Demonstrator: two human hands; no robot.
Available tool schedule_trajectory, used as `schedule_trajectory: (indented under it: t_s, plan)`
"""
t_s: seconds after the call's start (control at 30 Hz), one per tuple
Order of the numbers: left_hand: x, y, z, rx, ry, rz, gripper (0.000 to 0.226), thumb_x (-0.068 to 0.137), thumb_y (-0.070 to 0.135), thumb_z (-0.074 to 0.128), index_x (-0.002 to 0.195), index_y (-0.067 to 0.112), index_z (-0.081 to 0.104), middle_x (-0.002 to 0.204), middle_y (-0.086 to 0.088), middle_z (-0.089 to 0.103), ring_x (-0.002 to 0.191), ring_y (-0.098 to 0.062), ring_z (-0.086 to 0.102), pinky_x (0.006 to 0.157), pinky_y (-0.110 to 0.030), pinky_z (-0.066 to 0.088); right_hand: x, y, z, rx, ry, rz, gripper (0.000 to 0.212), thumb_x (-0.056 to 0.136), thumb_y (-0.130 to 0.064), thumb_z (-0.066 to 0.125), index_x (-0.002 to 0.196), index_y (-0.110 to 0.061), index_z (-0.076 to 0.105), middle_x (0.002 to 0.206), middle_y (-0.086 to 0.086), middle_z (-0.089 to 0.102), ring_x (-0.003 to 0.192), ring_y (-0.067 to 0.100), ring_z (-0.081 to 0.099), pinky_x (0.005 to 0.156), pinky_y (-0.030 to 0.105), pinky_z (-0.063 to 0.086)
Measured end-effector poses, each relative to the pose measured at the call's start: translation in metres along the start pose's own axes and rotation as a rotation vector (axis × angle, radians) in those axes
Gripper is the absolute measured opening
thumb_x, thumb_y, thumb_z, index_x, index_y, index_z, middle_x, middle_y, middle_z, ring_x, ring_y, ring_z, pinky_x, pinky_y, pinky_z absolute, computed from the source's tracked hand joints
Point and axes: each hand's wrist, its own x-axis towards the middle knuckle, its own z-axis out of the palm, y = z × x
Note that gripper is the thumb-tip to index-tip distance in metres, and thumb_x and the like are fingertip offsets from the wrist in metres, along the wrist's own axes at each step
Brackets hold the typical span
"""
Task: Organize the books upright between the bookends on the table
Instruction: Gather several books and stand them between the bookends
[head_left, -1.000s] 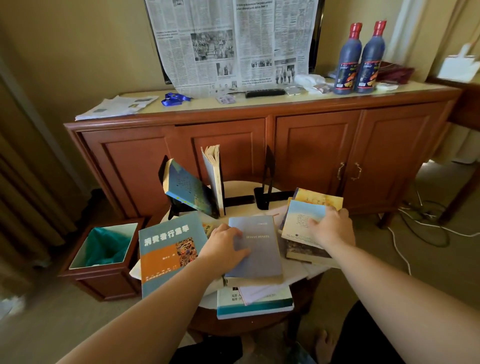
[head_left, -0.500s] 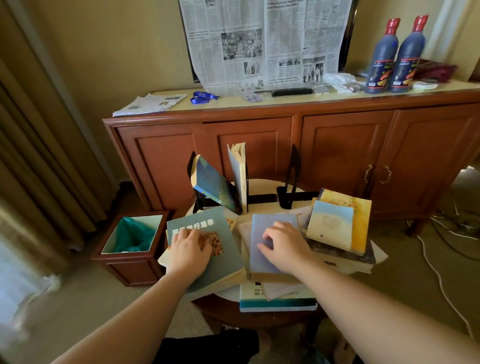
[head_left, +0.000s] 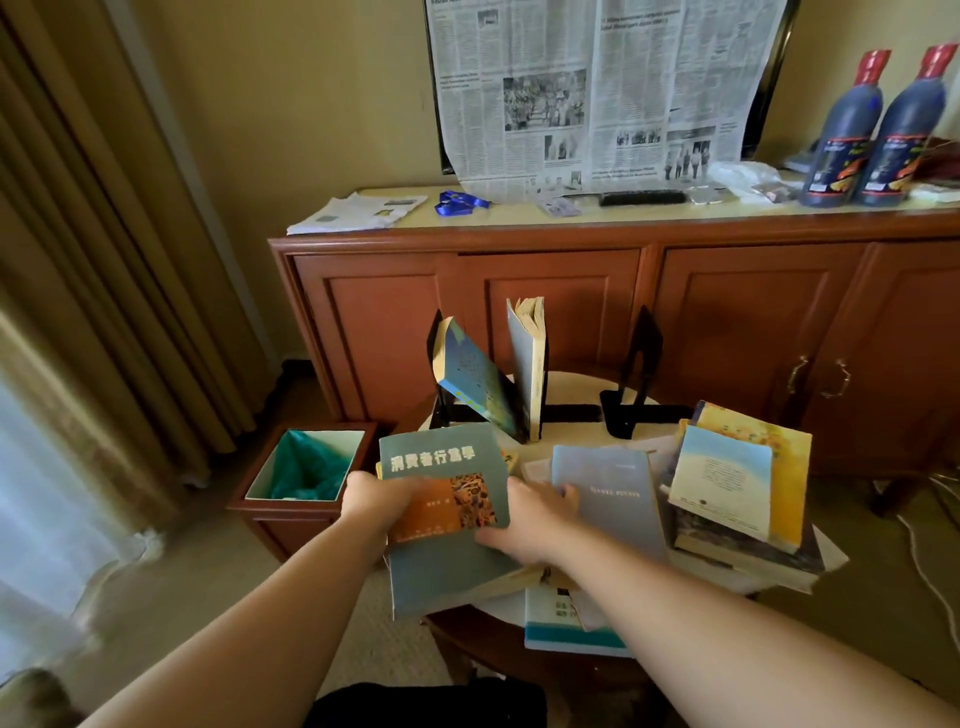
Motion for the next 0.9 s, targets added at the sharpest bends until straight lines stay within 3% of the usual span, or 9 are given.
schedule_trajectory:
  t_s: [0.13,0.23,0.33,0.4,0.5,0.63,0.73,0.8,0.9]
  plan:
    - [0.006,0.013,-0.011,-0.271,-0.195,-0.035,0.04,0.087,0.005,0.081,0.124,0.005,0.065,0.102,-0.02,0.078,0.09,-0.037,0.077,0.07,-0.044,0.061,0.0,0.004,0.004,0.042,0.026,-0.024,0.082,0.077,-0.089,0.052,0.138,-0.034,0.048,0.137,-0.007,0.062,0.134,0.026,0.05,0.118,0.058,0.018]
    - [0.003,0.016,-0.02,-0.323,-0.369,0.018,0.051,0.088,-0.002,0.077,0.131,0.018,0.057,0.112,-0.018,0.078,0.098,-0.04,0.076,0.073,-0.051,0.063,0.002,-0.002,0.005,0.066,0.059,-0.024,0.087,0.075,-0.093,0.046,0.141,-0.038,0.046,0.137,-0.009,0.061,0.134,0.024,0.05,0.118,0.06,0.017]
    - [0.003,0.012,-0.027,-0.348,-0.488,0.068,0.065,0.081,-0.006,0.079,0.135,0.018,0.054,0.12,-0.02,0.075,0.106,-0.043,0.074,0.082,-0.057,0.062,0.006,-0.007,-0.001,0.099,0.088,-0.027,0.079,0.081,-0.086,0.049,0.142,-0.036,0.048,0.138,-0.008,0.06,0.136,0.024,0.048,0.118,0.059,0.019]
    - [0.002,0.012,-0.03,-0.361,-0.455,0.111,0.06,0.084,-0.006,0.077,0.134,0.018,0.055,0.116,-0.019,0.076,0.103,-0.042,0.075,0.081,-0.056,0.062,0.014,-0.011,-0.007,0.191,0.155,-0.022,0.071,0.087,-0.079,0.053,0.141,-0.032,0.053,0.139,-0.008,0.058,0.135,0.022,0.048,0.117,0.051,0.026]
    - [-0.003,0.021,-0.038,-0.399,-0.367,0.152,0.047,0.09,-0.004,0.07,0.126,0.023,0.056,0.111,-0.017,0.077,0.097,-0.039,0.077,0.074,-0.052,0.063,0.041,-0.017,-0.017,0.318,0.332,-0.019,0.052,0.092,-0.066,0.06,0.126,-0.027,0.063,0.127,-0.007,0.059,0.117,0.019,0.057,0.099,0.038,0.046]
    - [-0.001,0.028,-0.054,-0.418,-0.316,0.183,0.05,0.09,0.002,0.073,0.127,0.028,0.053,0.117,-0.016,0.074,0.101,-0.038,0.076,0.08,-0.056,0.064,0.081,-0.031,-0.042,0.325,0.434,0.034,0.036,0.095,-0.049,0.066,0.121,-0.024,0.061,0.121,-0.002,0.06,0.105,0.02,0.058,0.087,0.04,0.056]
    - [0.0,0.025,-0.062,-0.388,-0.281,0.191,0.05,0.09,0.006,0.075,0.127,0.031,0.052,0.122,-0.014,0.071,0.106,-0.038,0.073,0.088,-0.062,0.061,0.103,-0.045,-0.062,0.163,0.503,-0.152,0.041,0.098,-0.038,0.064,0.136,-0.028,0.054,0.129,0.001,0.059,0.116,0.026,0.055,0.092,0.044,0.053]
    - [0.002,0.021,-0.064,-0.413,-0.255,0.176,0.049,0.091,0.008,0.075,0.128,0.032,0.053,0.123,-0.014,0.07,0.107,-0.039,0.073,0.087,-0.062,0.061,0.112,-0.055,-0.071,-0.011,0.433,-0.309,0.05,0.102,-0.033,0.057,0.151,-0.034,0.047,0.148,0.004,0.049,0.133,0.03,0.046,0.101,0.047,0.047]
    - [0.002,0.021,-0.061,-0.446,-0.222,0.165,0.049,0.092,0.009,0.075,0.128,0.032,0.053,0.123,-0.013,0.07,0.108,-0.038,0.073,0.087,-0.062,0.061,0.121,-0.057,-0.079,-0.216,0.304,-0.366,0.053,0.106,-0.032,0.046,0.158,-0.035,0.039,0.17,0.001,0.026,0.15,0.029,0.029,0.111,0.052,0.039]
